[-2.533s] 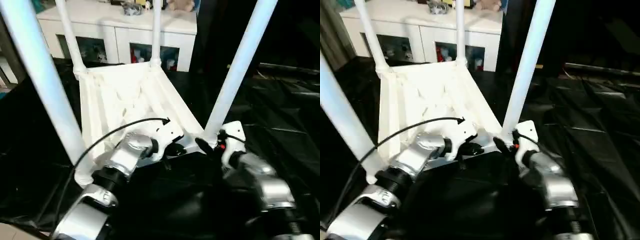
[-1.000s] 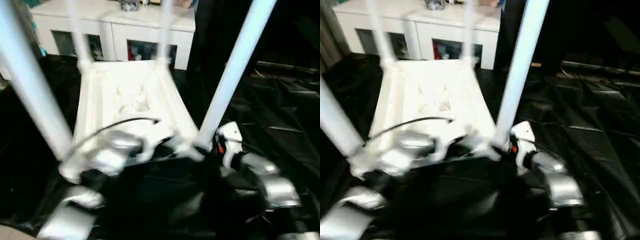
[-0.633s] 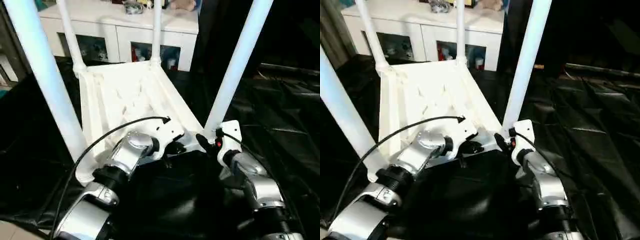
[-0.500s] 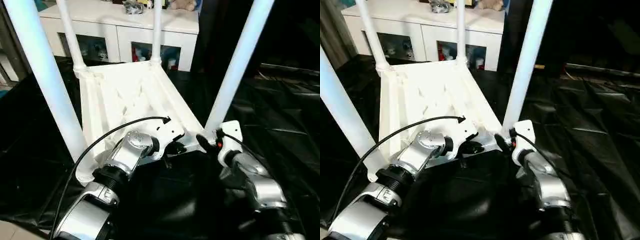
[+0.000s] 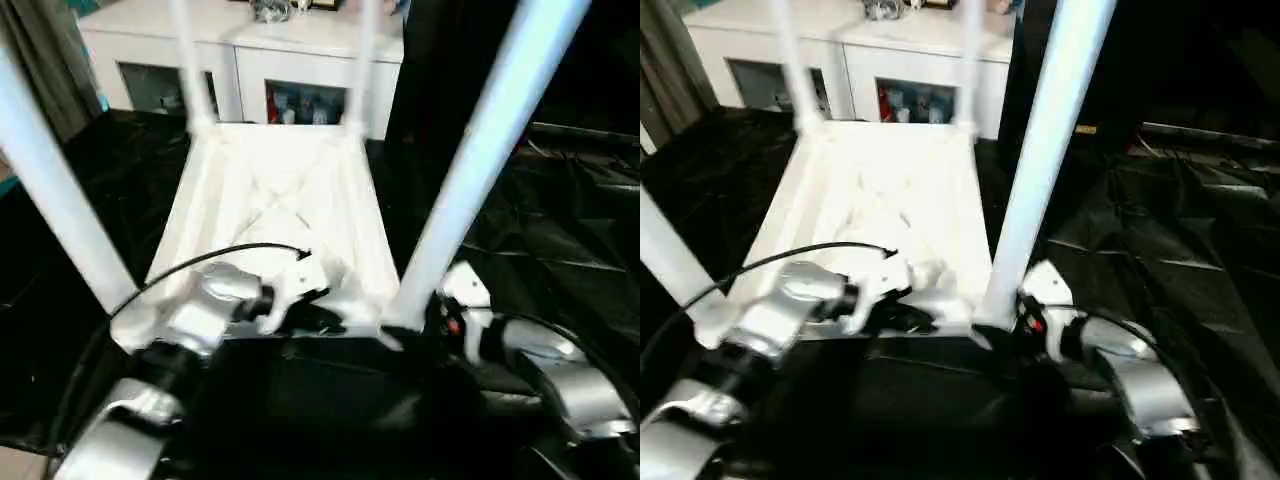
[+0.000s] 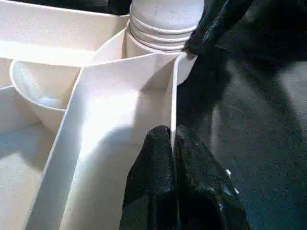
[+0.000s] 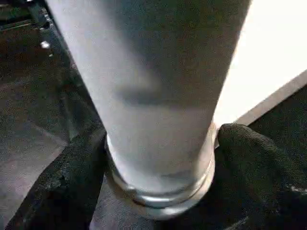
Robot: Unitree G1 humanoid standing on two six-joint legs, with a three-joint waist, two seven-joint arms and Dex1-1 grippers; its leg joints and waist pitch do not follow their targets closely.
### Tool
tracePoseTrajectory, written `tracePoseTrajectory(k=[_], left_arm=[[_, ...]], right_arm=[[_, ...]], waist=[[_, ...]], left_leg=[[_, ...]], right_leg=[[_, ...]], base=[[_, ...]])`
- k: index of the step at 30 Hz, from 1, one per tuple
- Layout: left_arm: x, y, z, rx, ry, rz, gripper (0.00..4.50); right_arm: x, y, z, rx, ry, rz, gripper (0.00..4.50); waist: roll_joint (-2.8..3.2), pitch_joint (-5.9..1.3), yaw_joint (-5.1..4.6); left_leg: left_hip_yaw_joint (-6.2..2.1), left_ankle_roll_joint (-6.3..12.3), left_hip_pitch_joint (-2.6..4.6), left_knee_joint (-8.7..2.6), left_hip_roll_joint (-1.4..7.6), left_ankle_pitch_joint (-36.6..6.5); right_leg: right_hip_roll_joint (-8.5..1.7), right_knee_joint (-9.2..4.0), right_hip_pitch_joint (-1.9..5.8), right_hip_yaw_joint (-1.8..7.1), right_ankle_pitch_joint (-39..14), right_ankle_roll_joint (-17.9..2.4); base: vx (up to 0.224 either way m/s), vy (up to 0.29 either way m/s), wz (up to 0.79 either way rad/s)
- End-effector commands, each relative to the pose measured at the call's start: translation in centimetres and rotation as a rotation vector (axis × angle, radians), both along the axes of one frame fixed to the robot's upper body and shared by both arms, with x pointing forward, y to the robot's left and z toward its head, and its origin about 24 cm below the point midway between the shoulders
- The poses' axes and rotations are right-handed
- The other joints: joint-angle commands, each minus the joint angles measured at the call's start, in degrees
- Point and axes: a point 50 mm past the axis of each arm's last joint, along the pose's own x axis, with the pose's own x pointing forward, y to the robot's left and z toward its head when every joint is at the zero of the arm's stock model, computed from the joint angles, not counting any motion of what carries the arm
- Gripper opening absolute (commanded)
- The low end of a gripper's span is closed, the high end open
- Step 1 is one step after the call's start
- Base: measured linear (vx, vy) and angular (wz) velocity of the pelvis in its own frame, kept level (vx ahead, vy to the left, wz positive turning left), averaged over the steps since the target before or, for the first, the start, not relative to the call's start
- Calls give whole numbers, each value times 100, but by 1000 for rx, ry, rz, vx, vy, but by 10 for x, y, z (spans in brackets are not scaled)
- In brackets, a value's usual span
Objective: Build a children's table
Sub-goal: Rotate leg to tighten
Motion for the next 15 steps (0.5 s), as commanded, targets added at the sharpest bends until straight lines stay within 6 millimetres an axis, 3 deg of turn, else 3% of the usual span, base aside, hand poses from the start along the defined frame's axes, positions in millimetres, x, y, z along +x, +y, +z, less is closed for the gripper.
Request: tracePoseTrajectory(k=[1,7,8,15], left_arm=[[-11,1,-12,-56,105,-18,0],[-12,7,-10,-55,108,-21,0],[-12,6,-10,-55,108,-21,0],[-13,5,-9,-60,114,-24,0]], right_arm=[[-3,-5,3,-11,1,26,382],[-4,-3,4,19,21,63,382],[-4,-2,4,34,24,67,356],[-5,2,3,60,31,84,315]], waist=[[-112,-184,15],[-122,-190,-11],[-120,-191,-13],[-127,-193,-12]], left_leg=[[-77,374,52,-362,217,-1431],[-70,420,44,-341,207,-1278],[-71,427,43,-341,209,-1256],[-64,447,52,-324,207,-1196]], right_leg=[[-205,-339,185,90,-1151,-1207],[-211,-323,192,90,-1046,-1243],[-210,-320,194,89,-1022,-1252],[-206,-302,200,86,-914,-1326]], base=[[0,0,0],[0,0,0],[0,0,0],[0,0,0]])
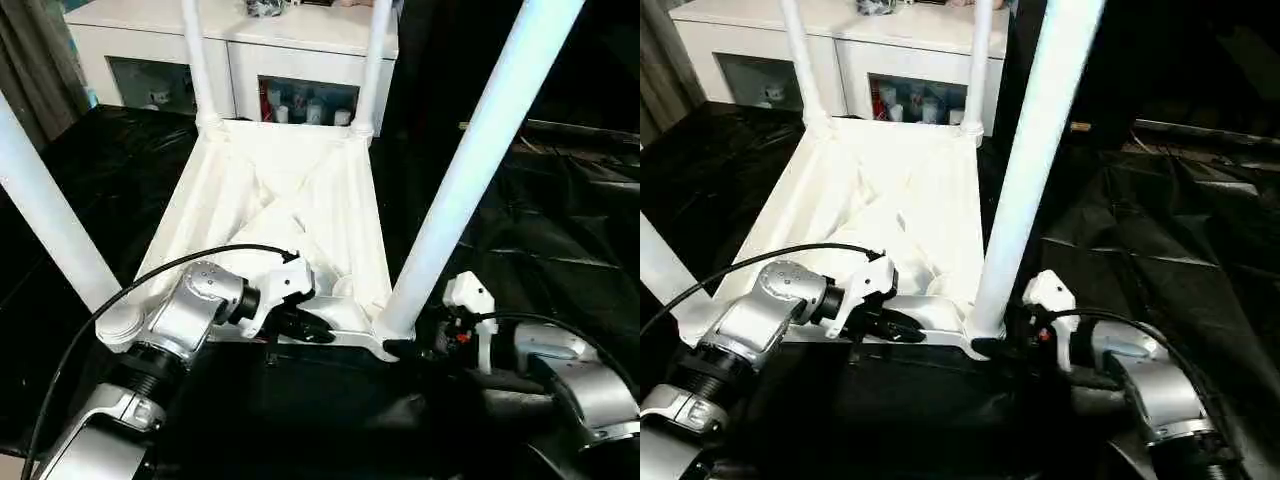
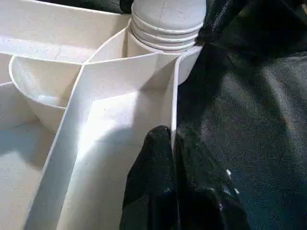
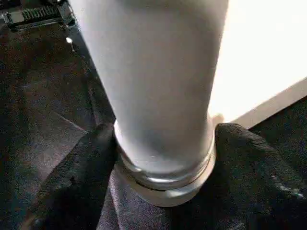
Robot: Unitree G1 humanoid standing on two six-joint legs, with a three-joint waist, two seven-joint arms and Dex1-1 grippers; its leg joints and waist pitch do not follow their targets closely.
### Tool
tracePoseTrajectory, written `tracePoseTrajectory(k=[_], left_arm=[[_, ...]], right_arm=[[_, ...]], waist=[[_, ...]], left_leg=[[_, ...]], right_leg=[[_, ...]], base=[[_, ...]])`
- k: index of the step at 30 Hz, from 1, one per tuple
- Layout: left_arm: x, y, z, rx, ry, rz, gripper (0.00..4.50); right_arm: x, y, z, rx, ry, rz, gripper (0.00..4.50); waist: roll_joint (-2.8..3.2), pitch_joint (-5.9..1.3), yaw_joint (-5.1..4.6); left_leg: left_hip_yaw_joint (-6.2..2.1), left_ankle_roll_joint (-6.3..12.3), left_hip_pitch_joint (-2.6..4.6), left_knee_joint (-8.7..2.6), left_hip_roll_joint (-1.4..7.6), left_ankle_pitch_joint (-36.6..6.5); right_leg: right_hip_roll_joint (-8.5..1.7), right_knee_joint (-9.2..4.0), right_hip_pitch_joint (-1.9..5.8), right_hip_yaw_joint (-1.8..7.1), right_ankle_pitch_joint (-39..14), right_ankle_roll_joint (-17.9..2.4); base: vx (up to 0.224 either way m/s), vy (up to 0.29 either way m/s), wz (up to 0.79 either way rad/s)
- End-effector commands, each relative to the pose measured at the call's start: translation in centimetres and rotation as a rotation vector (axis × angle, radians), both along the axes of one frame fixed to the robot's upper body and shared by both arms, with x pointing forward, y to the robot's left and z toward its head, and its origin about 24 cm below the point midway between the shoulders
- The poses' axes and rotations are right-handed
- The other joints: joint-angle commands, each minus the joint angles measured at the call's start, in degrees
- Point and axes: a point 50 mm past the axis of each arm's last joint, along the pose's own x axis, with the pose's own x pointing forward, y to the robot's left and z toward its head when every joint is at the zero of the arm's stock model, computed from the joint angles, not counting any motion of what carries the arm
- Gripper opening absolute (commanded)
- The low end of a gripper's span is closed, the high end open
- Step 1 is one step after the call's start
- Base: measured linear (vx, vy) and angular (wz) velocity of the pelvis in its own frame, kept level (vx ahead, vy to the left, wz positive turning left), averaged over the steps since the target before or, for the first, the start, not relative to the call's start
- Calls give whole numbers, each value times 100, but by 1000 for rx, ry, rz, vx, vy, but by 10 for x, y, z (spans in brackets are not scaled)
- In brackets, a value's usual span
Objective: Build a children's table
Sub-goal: Rotate leg to tighten
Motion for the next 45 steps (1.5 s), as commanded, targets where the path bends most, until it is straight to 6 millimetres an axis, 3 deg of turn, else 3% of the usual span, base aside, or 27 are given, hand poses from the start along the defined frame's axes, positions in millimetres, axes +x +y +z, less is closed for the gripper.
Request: tracePoseTrajectory(k=[1,7,14,15,16,19,21,22,23,24,25,28,29,32,37,38,39,41,45], left_arm=[[-10,-4,-12,-64,92,-16,0],[-11,-6,-12,-64,93,-16,0],[-8,-16,-15,-43,52,23,0],[-3,-24,-18,-27,19,80,0],[-3,-24,-18,-27,19,80,0],[4,-49,-22,-19,-24,172,0],[6,-55,-23,-20,-36,194,0],[7,-63,-22,-22,-43,209,0],[8,-69,-22,-23,-50,216,0],[9,-80,-20,-23,-67,220,0],[9,-85,-19,-21,-77,217,0],[8,-95,-18,-22,-101,202,0],[7,-100,-18,-19,-108,179,0],[5,-99,-19,-23,-106,169,0],[8,-88,-20,-21,-105,178,0],[8,-84,-20,-29,-103,168,0],[7,-76,-20,-43,-96,149,0],[6,-63,-20,-55,-78,114,0],[4,-51,-18,-79,-54,80,0]], right_arm=[[0,2,2,16,2,23,311],[0,7,-1,25,5,28,276],[6,10,-8,24,7,-31,272],[13,10,-14,5,-2,-150,272],[13,10,-14,5,-2,-150,272],[20,12,-25,-5,4,-394,272],[22,15,-27,-2,6,-440,272],[23,20,-28,8,10,-484,272],[25,24,-29,15,11,-512,272],[27,34,-29,29,3,-552,272],[29,40,-29,38,-3,-572,272],[33,52,-25,57,-29,-599,272],[34,62,-21,82,-48,-579,272],[34,65,-16,64,-98,-539,272],[32,52,-11,107,-102,-501,272],[31,45,-12,88,-90,-489,306],[29,32,-13,51,-89,-464,341],[27,14,-11,22,-71,-415,353],[20,2,-8,-24,-68,-310,368]], waist=[[-100,-210,37],[-109,-212,33],[-109,-207,11],[-109,-189,3],[-106,-173,-10],[-123,-169,-28],[-130,-164,-33],[-83,-169,-35],[-114,-162,-29],[-115,-168,-29],[-68,-167,-35],[-77,-174,-35],[-49,-171,-33],[-62,-177,-31],[-65,-180,-10],[-110,-181,-10],[-104,-182,16],[-91,-190,31],[-108,-193,87]], left_leg=[[-63,445,52,-327,201,-1197],[-61,460,53,-316,197,-1128],[-66,447,50,-315,197,-1191],[-68,384,56,-330,197,-1328],[-66,330,58,-343,196,-1435],[-105,48,84,-374,181,-1799],[-116,20,81,-383,168,-1922],[-126,5,80,-392,172,-1947],[-116,5,107,-383,166,-2049],[-128,-7,91,-392,162,-2037],[-130,-36,86,-400,162,-2039],[-141,-57,84,-409,161,-2092],[-141,-55,92,-413,165,-2145],[-140,-27,76,-415,164,-2138],[-124,77,63,-404,172,-2002],[-116,101,55,-396,170,-1956],[-114,165,52,-387,176,-1843],[-100,264,42,-373,181,-1679],[-72,384,66,-340,189,-1510]], right_leg=[[-209,-312,204,90,-916,-1324],[-205,-296,212,89,-826,-1352],[-207,-299,205,84,-921,-1383],[-206,-332,194,80,-1152,-1339],[-207,-354,178,84,-1339,-1297],[-221,-438,159,75,-2162,-988],[-225,-478,130,81,-2440,-823],[-226,-474,126,83,-2443,-808],[-214,-512,95,81,-2559,-741],[-222,-512,106,80,-2601,-710],[-216,-520,94,83,-2570,-688],[-213,-517,97,77,-2510,-682],[-208,-527,88,79,-2454,-687],[-205,-507,106,80,-2304,-710],[-211,-487,128,88,-2065,-795],[-209,-485,133,87,-2034,-799],[-214,-473,153,87,-1931,-831],[-219,-441,160,93,-1686,-923],[-216,-417,170,97,-1443,-1036]], base=[[0,0,0],[0,0,0],[0,0,0],[0,0,0],[0,0,0],[0,0,0],[0,0,0],[0,0,0],[0,0,0],[0,0,0],[0,0,0],[0,0,0],[0,0,0],[0,0,0],[0,0,0],[0,0,0],[0,0,0],[0,0,0],[0,0,0]])
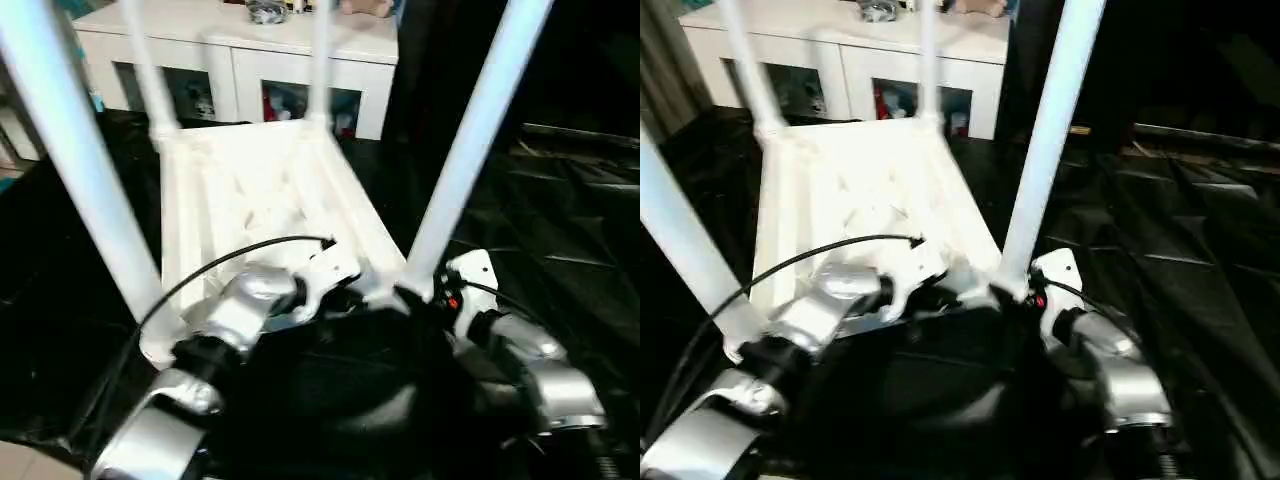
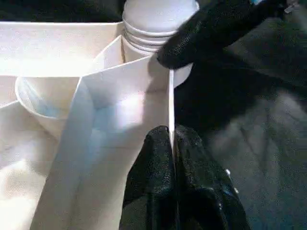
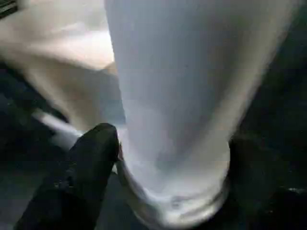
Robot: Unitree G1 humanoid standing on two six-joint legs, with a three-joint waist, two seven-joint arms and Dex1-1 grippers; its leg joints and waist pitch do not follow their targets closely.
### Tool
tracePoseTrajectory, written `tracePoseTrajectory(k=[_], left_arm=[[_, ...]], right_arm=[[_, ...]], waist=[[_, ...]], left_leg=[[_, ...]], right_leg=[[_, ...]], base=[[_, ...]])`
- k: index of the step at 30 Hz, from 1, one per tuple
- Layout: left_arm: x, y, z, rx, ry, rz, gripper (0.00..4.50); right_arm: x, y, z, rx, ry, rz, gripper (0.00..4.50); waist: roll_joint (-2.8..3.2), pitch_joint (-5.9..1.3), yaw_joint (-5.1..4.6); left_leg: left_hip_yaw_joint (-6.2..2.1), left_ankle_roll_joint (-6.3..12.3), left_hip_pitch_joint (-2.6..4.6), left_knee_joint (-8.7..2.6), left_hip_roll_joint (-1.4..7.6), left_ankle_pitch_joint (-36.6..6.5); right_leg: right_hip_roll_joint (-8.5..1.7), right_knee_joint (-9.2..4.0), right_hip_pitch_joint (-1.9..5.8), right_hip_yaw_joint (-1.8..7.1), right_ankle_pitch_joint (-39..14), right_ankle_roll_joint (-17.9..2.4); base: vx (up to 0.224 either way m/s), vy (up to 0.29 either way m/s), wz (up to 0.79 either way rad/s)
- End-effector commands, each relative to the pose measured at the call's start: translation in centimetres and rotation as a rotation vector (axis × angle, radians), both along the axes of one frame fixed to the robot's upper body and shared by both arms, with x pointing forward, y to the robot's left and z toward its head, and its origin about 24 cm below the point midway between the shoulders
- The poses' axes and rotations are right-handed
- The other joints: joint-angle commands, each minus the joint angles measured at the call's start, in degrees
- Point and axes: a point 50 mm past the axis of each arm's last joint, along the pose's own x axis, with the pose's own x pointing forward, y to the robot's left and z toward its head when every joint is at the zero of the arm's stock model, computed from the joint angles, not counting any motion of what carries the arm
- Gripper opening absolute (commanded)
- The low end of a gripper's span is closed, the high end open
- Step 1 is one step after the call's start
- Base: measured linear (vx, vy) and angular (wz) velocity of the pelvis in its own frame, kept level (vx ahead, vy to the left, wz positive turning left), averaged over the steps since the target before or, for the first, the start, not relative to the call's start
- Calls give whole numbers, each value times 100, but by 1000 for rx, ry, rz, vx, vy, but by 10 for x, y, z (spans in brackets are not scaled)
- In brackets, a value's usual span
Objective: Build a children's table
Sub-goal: Rotate leg to tighten
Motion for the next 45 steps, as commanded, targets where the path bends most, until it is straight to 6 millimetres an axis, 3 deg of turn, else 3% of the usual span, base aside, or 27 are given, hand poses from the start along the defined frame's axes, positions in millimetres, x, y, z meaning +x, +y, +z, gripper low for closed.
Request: tracePoseTrajectory(k=[1,3,6,14,21,30,33,36,40,42,43,45], left_arm=[[-12,-4,-9,-71,72,-69,0],[-16,7,-4,-93,106,-127,0],[-20,17,-3,-89,144,-159,0],[-20,23,-3,-88,143,-147,0],[-22,22,-3,-90,149,-153,0],[-23,22,-4,-87,154,-154,0],[-18,14,-6,-79,111,-88,0],[-5,-10,-7,-103,19,78,0],[-1,-33,-8,-82,-3,137,0],[0,-39,-8,-71,-11,150,0],[0,-44,-8,-55,-21,146,0],[0,-47,-8,-46,-27,143,0]], right_arm=[[-5,4,1,10,13,82,368],[-11,-4,8,12,17,172,368],[-13,-5,14,32,19,250,368],[-14,0,13,40,36,309,368],[-17,4,11,68,52,331,292],[-17,6,7,125,55,274,269],[-10,8,-1,166,43,111,269],[-1,15,-15,145,36,-97,268],[6,28,-22,137,33,-284,268],[8,35,-24,124,37,-314,268],[8,45,-23,118,31,-298,268],[8,53,-22,114,24,-280,268]], waist=[[-122,-198,22],[-123,-209,70],[-114,-206,64],[-141,-199,68],[-143,-207,69],[-127,-206,66],[-127,-197,16],[-132,-188,-24],[-147,-181,-54],[-140,-187,-52],[-109,-189,-45],[-117,-187,-57]], left_leg=[[-60,417,53,-343,201,-1423],[-67,434,42,-346,209,-1340],[-63,459,44,-346,218,-1271],[-54,369,55,-342,207,-1352],[-52,417,47,-325,204,-1164],[-52,396,59,-329,201,-1246],[-67,256,42,-358,191,-1415],[-77,91,76,-369,190,-1664],[-94,46,62,-381,167,-1783],[-96,47,71,-382,167,-1755],[-99,56,58,-386,165,-1700],[-95,72,56,-388,158,-1733]], right_leg=[[-221,-403,158,107,-1418,-1046],[-228,-379,186,100,-1365,-1056],[-211,-341,169,93,-1151,-1167],[-223,-361,164,102,-1381,-1132],[-212,-328,176,98,-1123,-1181],[-213,-343,173,99,-1253,-1173],[-219,-367,158,90,-1570,-1100],[-216,-416,121,88,-1942,-989],[-228,-468,109,90,-2303,-790],[-228,-481,104,94,-2315,-746],[-222,-469,113,95,-2205,-740],[-208,-473,116,91,-2124,-736]], base=[[0,0,0],[0,0,0],[0,0,0],[0,0,0],[0,0,0],[0,0,0],[0,0,0],[0,0,0],[0,0,0],[0,0,0],[0,0,0],[0,0,0]])
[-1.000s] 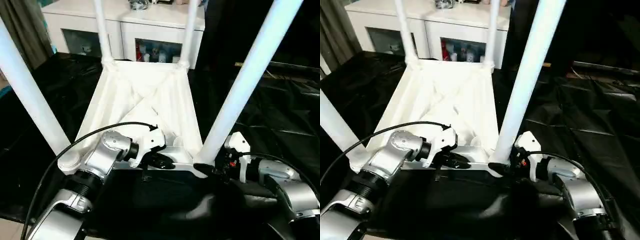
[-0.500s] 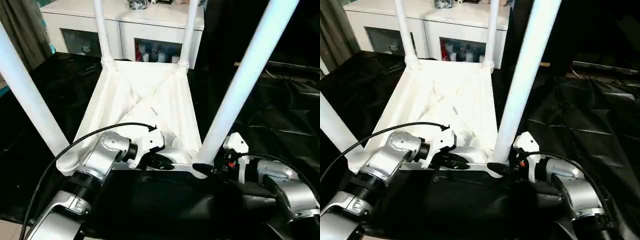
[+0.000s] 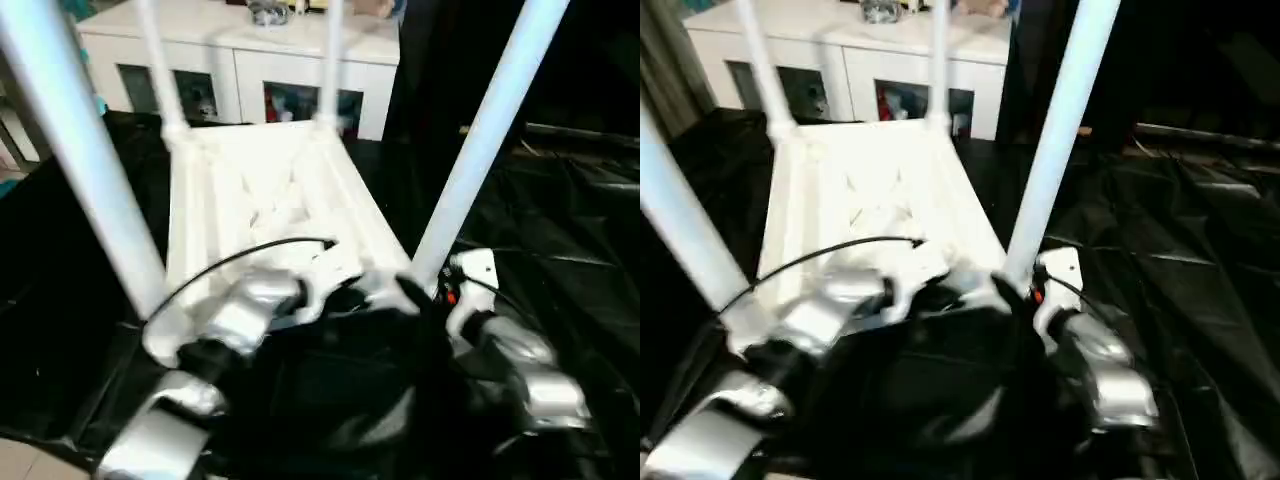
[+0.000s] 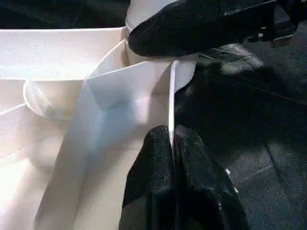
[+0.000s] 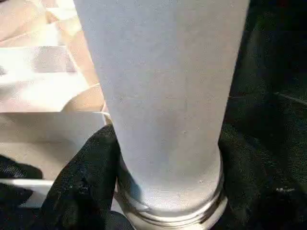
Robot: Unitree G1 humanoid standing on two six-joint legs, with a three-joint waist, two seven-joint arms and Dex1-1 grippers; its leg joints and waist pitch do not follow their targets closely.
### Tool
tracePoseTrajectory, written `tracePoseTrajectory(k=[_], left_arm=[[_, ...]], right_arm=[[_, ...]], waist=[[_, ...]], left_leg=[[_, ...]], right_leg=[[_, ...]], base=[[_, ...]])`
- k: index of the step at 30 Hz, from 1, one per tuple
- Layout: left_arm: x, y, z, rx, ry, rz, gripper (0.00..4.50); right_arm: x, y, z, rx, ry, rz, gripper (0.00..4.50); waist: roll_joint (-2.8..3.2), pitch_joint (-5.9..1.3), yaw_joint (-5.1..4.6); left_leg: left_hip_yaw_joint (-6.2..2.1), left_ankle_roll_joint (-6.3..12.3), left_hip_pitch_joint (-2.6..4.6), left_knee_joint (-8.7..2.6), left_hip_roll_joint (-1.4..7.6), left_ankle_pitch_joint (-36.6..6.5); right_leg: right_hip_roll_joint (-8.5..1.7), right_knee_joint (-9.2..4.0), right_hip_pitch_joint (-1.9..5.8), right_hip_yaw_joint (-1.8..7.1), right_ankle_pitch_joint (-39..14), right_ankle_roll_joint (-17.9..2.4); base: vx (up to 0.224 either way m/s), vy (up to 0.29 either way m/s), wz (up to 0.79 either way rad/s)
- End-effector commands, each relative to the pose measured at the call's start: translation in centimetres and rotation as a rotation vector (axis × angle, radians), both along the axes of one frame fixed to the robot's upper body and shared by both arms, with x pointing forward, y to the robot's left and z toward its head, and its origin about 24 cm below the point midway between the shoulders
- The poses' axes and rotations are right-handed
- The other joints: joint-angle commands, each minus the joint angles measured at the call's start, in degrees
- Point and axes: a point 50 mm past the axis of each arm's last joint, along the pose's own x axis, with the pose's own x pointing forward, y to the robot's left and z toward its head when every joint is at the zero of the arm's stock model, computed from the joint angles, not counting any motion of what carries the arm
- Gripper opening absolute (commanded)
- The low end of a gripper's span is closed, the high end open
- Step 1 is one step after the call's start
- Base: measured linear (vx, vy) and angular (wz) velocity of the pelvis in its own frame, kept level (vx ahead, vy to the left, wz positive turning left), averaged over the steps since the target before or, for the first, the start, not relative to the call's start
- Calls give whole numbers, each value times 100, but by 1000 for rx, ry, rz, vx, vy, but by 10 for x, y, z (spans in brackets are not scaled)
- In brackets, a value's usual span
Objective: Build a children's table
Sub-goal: Rotate leg to tighten
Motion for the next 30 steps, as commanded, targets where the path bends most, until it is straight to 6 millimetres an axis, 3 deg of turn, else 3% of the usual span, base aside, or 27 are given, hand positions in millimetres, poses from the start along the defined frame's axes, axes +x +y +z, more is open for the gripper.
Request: tracePoseTrajectory(k=[1,4,6,10,12,17,20,23,26,30], left_arm=[[-9,-25,-6,-44,24,-25,0],[-10,-26,-8,-40,26,-30,0],[-9,-22,-7,-52,36,-30,0],[-10,-12,-8,-60,64,-67,0],[-12,-5,-9,-53,85,-102,0],[-16,22,-8,-17,137,-186,0],[-21,37,-5,-29,186,-251,0],[-26,52,-1,-40,222,-301,0],[-27,59,1,-51,238,-303,0],[-29,61,2,-62,250,-299,0]], right_arm=[[-7,40,-10,-16,44,161,268],[-6,47,-7,-31,16,197,268],[-3,40,-1,40,8,185,323],[-1,28,8,12,-14,266,359],[-3,23,13,-18,-27,346,381],[-13,-3,23,-132,-49,544,381],[-19,-15,30,-123,-34,629,381],[-26,-23,36,-138,-13,744,381],[-30,-26,37,-165,6,804,381],[-32,-23,36,-151,22,850,381]], waist=[[-101,-194,2],[-90,-186,-1],[-92,-189,1],[-96,-189,3],[-106,-198,5],[-119,-207,33],[-106,-210,41],[-101,-220,43],[-97,-219,42],[-130,-213,25]], left_leg=[[-100,86,40,-423,171,-1708],[-97,104,53,-422,165,-1844],[-107,114,50,-429,171,-1872],[-113,150,38,-434,181,-1857],[-99,221,19,-416,183,-1717],[-80,381,13,-384,195,-1433],[-76,441,24,-381,218,-1395],[-72,483,33,-371,231,-1248],[-55,528,41,-350,225,-1146],[-51,489,36,-344,219,-1198]], right_leg=[[-202,-458,119,85,-2045,-765],[-203,-483,103,87,-2172,-741],[-215,-487,111,85,-2242,-729],[-217,-481,121,80,-2200,-750],[-211,-453,142,85,-1918,-802],[-214,-401,185,78,-1487,-990],[-214,-372,176,84,-1387,-1111],[-195,-317,174,81,-938,-1272],[-184,-278,179,79,-628,-1422],[-207,-287,193,83,-773,-1455]], base=[[0,0,0],[0,0,0],[0,0,0],[0,0,0],[0,0,0],[0,0,0],[0,0,0],[0,0,0],[0,0,0],[0,0,0]])
